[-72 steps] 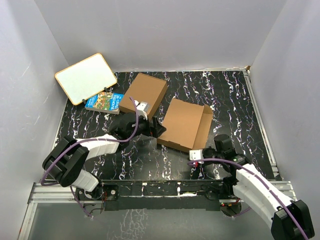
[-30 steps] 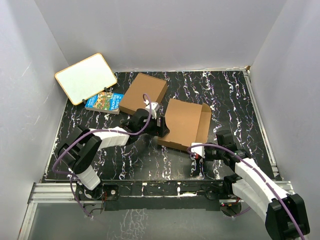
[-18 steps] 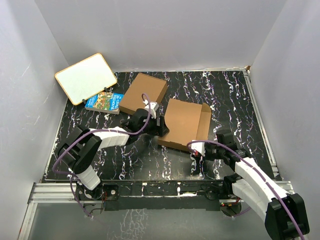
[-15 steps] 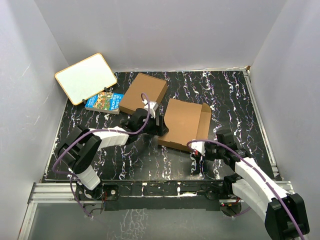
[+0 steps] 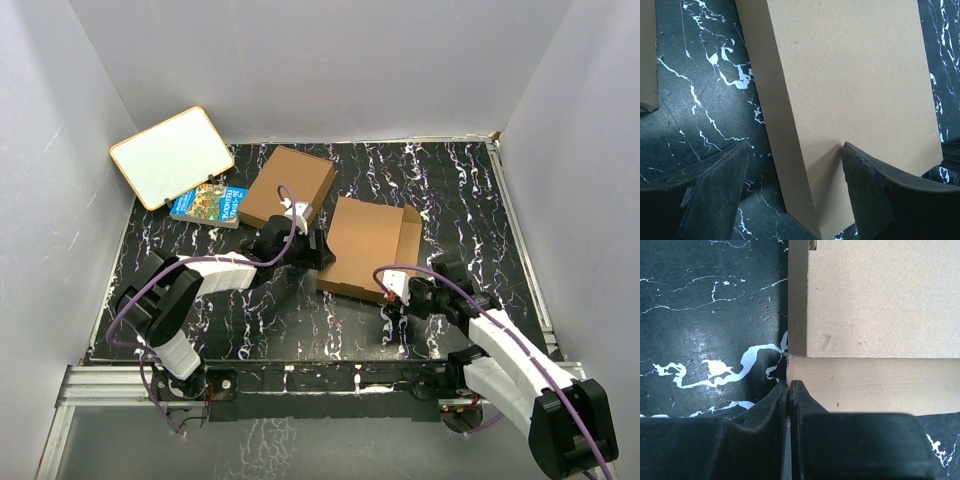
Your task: Fold the paper box
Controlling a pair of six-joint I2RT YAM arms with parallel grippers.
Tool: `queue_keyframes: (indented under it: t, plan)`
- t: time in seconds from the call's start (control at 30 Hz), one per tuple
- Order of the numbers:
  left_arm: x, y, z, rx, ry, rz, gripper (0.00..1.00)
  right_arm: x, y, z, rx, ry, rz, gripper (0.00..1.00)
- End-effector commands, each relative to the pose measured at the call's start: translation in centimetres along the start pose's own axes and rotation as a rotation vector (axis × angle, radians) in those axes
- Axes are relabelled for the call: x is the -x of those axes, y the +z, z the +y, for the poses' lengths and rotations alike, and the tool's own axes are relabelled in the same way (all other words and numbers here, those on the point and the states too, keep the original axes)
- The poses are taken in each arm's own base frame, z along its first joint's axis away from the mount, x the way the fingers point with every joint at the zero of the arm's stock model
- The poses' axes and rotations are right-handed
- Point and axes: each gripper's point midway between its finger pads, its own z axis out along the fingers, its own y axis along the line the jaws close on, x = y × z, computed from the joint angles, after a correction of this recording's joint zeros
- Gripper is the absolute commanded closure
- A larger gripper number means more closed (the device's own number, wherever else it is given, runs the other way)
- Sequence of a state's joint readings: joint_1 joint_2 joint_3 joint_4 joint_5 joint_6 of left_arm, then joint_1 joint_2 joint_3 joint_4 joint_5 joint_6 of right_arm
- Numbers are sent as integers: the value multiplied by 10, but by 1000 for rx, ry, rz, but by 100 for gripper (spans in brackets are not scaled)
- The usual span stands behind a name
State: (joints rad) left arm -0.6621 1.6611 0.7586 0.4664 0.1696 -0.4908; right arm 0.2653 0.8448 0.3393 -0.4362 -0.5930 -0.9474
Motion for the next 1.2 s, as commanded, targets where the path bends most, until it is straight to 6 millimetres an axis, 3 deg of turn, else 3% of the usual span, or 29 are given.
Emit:
queue_keyframes:
  t: [0.0, 0.17, 0.83, 1.17]
  plan:
    - [-17, -1, 18, 57, -3, 51, 28, 14, -6, -22, -63, 3, -16, 92]
    - [-17, -1, 20, 60, -5, 54, 28, 14, -7, -27, -74, 15, -2, 92]
    - [-17, 0, 20, 61, -12, 56, 29, -1, -4, -16, 26, 4, 81, 92]
    - [-16, -1, 19, 54, -11, 53, 29, 5, -2, -18, 53, 40, 71, 92]
